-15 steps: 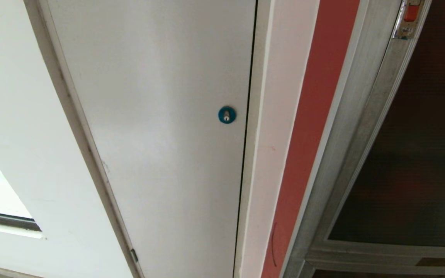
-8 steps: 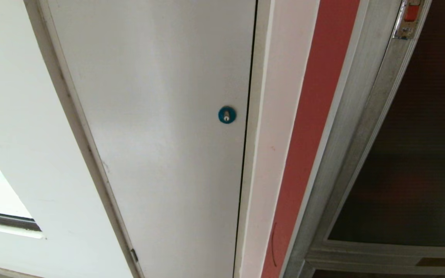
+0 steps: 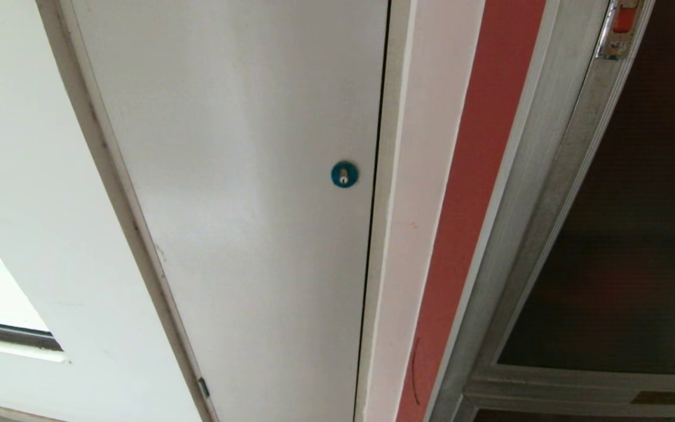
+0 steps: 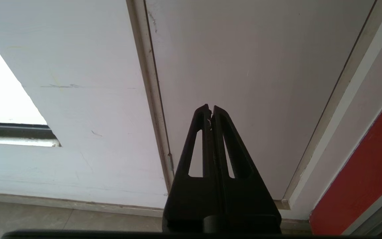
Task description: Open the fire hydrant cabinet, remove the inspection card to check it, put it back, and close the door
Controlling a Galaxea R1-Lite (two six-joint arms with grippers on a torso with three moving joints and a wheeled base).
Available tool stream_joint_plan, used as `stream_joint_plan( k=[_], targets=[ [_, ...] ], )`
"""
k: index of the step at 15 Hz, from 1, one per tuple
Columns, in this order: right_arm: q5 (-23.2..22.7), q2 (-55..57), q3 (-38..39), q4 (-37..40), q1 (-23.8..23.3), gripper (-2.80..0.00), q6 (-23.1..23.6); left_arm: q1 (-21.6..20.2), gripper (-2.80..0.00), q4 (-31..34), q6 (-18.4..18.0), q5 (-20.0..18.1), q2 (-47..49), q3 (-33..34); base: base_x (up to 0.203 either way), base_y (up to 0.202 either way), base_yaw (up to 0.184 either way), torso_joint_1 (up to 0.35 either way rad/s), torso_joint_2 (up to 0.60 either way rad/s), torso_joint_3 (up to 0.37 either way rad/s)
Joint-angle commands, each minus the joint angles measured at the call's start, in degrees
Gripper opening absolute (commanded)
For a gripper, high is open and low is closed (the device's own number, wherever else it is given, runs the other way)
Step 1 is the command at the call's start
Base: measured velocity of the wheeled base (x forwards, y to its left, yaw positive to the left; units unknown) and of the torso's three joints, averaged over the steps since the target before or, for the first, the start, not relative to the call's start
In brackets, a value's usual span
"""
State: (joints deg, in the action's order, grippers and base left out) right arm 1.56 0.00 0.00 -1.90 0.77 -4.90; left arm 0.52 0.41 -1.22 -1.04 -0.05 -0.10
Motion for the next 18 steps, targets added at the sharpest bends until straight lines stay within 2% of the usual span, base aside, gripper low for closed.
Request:
stream_joint_plan(
  k=[1,18],
  targets=[
    [0.02,0.0,0.26,-0.03,0.02,-2.8,-0.02,0.0,-2.8,0.02,-0.01,-0.02,-0.04,0.01,0.0,0.0,0.0,0.0,0.0,0.0],
    [0.02,0.0,0.26,-0.03,0.02,-2.8,-0.02,0.0,-2.8,-0.05,-0.01,-0.02,-0.04,0.01,0.0,0.0,0.0,0.0,0.0,0.0]
  ],
)
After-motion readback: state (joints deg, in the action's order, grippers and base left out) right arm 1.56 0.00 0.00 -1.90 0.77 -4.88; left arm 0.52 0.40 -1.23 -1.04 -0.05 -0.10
